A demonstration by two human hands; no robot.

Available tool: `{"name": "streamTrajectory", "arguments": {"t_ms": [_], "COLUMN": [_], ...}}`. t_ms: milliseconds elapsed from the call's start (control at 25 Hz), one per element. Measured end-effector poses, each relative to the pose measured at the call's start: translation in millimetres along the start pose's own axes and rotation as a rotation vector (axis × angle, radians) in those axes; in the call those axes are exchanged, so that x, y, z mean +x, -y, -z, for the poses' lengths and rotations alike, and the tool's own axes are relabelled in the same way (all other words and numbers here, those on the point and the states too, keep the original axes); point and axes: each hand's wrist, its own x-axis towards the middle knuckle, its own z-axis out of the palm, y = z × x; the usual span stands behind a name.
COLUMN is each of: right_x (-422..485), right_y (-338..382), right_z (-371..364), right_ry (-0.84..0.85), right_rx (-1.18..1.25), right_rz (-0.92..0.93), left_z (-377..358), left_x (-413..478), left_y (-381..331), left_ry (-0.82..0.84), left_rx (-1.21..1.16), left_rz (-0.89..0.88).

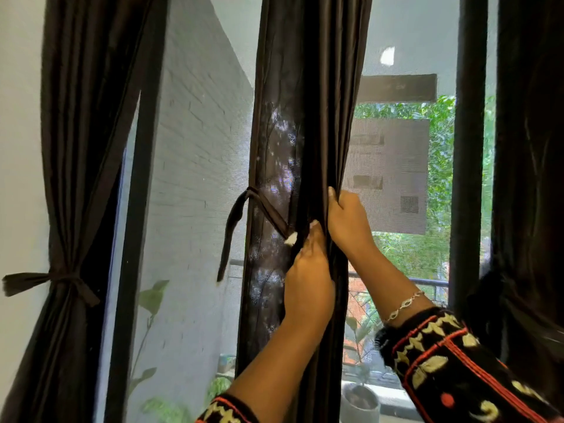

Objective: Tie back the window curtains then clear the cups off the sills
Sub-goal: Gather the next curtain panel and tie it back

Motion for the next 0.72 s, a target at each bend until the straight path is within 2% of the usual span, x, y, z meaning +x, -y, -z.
{"name": "streamTrajectory", "arguments": {"t_ms": [160,240,320,400,480,600,680,720], "right_x": [-4.7,-3.6,-2.7,-2.6,-3.2,-4.4,-5.1,-5.1], "right_y": [2.0,-1.7,-4.1,-6.0,-7.9,-10.1,-10.8,-11.5], "right_z": [-6.9,-7.5,-8.7,-9.5,-7.1,-1.1,0.1,-0.2], "right_ry": [0.026,0.009,-0.019,-0.037,-0.042,-0.041,-0.042,-0.041], "right_rx": [0.010,-0.056,-0.091,-0.102,-0.110,-0.129,-0.126,-0.120], "right_rz": [-0.030,-0.062,-0.066,-0.060,-0.068,-0.057,-0.041,-0.037], "left_z": [-8.2,-9.5,-11.5,-13.8,-17.4,-7.7,1.8,9.2], "left_x": [6.0,7.6,4.0,-7.6,-23.3,-32.7,-17.4,-4.3], "left_y": [-0.1,1.9,6.6,19.2,43.0,74.8,79.3,76.3], "left_ry": [-0.035,0.022,0.052,-0.136,-0.379,-0.538,-0.566,-0.575], "left_rx": [0.057,0.040,0.015,-0.082,-0.152,-0.321,-0.300,-0.267], "left_rz": [0.004,-0.014,-0.109,-0.265,-0.317,-0.041,0.158,0.203]}}
